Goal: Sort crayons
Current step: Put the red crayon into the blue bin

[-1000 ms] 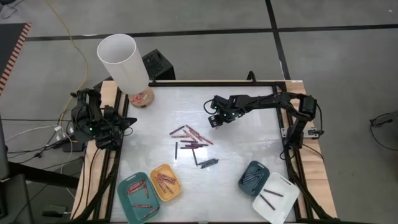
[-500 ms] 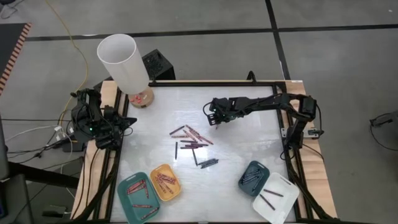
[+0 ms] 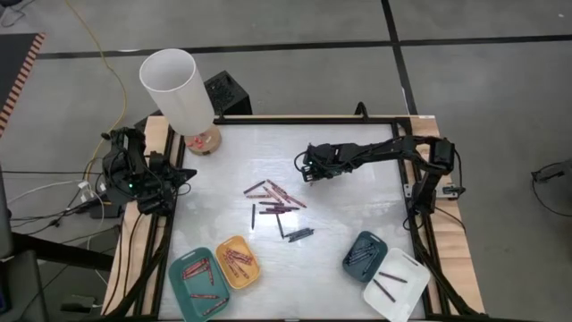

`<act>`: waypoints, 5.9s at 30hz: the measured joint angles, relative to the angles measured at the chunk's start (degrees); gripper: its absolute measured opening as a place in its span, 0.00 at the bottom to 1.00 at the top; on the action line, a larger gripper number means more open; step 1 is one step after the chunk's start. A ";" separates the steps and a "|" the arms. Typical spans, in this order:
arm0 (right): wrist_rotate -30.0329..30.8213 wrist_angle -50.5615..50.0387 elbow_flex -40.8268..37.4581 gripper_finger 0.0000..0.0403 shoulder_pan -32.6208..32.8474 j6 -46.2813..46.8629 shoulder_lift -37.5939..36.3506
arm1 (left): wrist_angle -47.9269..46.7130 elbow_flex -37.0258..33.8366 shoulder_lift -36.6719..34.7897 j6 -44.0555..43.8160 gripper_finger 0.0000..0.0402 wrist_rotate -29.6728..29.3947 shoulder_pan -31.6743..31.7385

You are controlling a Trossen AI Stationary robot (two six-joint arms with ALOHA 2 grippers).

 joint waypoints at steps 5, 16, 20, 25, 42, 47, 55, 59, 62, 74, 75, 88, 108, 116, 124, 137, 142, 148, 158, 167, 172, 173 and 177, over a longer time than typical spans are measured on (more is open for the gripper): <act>0.10 1.87 -0.58 0.56 0.19 -0.04 0.00 | 0.01 0.00 0.01 0.00 0.00 0.00 0.01; 0.24 4.65 -0.56 0.56 0.15 1.00 0.08 | 0.00 0.00 0.01 0.00 0.00 0.00 0.01; 2.27 5.36 -0.49 0.56 0.73 1.84 3.09 | 0.00 0.00 0.00 0.00 0.00 0.01 0.02; 1.60 6.63 -0.36 0.56 1.47 2.63 7.14 | 0.00 0.02 0.02 0.00 0.00 0.03 0.00; -0.48 1.06 -0.57 0.54 1.57 -4.72 2.46 | -0.22 0.02 0.02 -0.42 0.00 0.20 0.00; -1.41 -5.19 -0.65 0.54 1.81 -5.10 1.12 | -0.24 0.02 0.02 -0.42 0.00 0.45 0.00; -1.13 -8.93 -0.54 0.53 1.76 -7.04 0.98 | -0.24 0.02 0.02 -0.44 0.00 0.48 0.00; -0.99 -8.32 -0.57 0.48 1.36 -8.60 0.98 | -0.24 0.02 0.02 -0.46 0.00 0.48 0.00; -0.80 -7.59 -0.63 0.42 1.34 -10.15 0.98 | -0.24 0.02 0.02 -0.46 0.00 0.48 0.00; -1.05 -7.35 -0.58 0.10 1.24 -11.71 0.96 | -0.23 0.02 0.02 -0.45 0.00 0.48 0.01; -1.10 -7.33 -0.57 0.07 1.24 -11.82 0.96 | -0.24 0.02 0.02 -0.45 0.00 0.48 0.00; -1.02 -7.06 -0.54 0.01 3.19 -11.67 0.92 | -0.24 0.02 0.02 -0.44 0.00 0.46 0.01; 7.95 2.21 10.60 0.00 20.41 -14.50 1.11 | -0.24 0.02 0.02 -0.44 0.00 0.27 0.00; 10.23 39.00 10.68 0.00 29.94 -33.71 4.01 | -0.24 0.02 0.00 -0.44 0.00 -0.40 0.02; 4.98 52.20 19.89 0.00 31.52 -37.92 16.46 | -0.22 0.00 0.00 -0.44 0.00 -0.94 0.02; -4.42 30.11 63.89 0.00 33.93 -54.98 41.64 | -0.22 0.00 0.00 -0.44 0.00 -0.38 0.01; -4.67 22.73 75.04 0.00 34.40 -58.26 46.28 | -0.20 0.00 0.00 -0.44 0.00 -0.38 0.00; -10.73 24.71 74.21 0.00 33.81 -56.39 47.08 | -0.18 0.00 0.00 -0.44 0.00 -0.44 0.00; -18.78 25.76 74.23 0.00 33.02 -55.99 47.06 | -0.17 0.00 0.00 -0.44 0.00 -0.96 0.02; -22.61 30.13 74.25 0.00 32.28 -56.87 47.04 | -0.17 0.00 0.00 -0.44 0.00 -1.46 0.02; -23.68 33.20 74.29 0.00 32.32 -58.12 47.98 | -0.17 0.00 0.00 -0.45 0.00 -1.53 0.02; -24.55 35.09 74.39 0.00 32.32 -57.75 48.39 | -0.17 0.00 0.00 -0.44 0.00 -1.53 0.02; -28.61 39.60 74.29 0.00 31.86 -53.95 51.46 | -0.20 0.00 0.00 -0.79 0.00 -1.62 0.02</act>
